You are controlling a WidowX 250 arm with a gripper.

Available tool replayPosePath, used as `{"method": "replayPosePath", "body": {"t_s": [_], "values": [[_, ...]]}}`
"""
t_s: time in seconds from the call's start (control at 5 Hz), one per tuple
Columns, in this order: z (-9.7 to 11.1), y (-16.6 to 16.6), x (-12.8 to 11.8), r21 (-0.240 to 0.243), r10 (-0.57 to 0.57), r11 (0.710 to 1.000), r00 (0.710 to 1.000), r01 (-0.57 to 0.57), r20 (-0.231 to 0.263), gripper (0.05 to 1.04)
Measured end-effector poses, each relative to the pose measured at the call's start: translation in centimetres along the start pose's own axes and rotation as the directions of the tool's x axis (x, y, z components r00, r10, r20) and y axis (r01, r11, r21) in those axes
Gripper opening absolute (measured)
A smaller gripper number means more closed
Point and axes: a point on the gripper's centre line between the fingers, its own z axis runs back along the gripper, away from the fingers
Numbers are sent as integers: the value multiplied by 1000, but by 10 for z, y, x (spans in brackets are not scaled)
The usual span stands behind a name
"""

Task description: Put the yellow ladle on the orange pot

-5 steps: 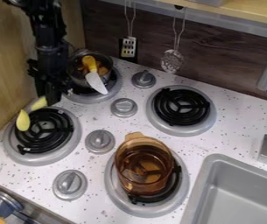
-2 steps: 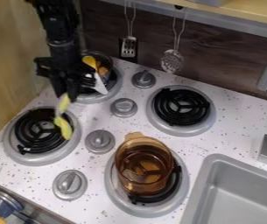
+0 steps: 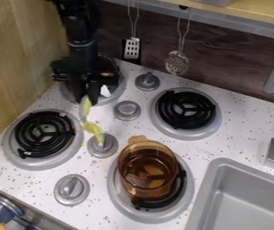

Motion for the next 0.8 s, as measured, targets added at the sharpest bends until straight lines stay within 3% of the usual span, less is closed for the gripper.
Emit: {"method": "replayPosePath", "body": {"t_s": [0.4, 0.8], "values": [[-5, -30, -2, -33, 98, 995, 994, -96, 45, 245], [-2, -52, -12, 91, 137, 982, 954, -166, 266, 245]]}}
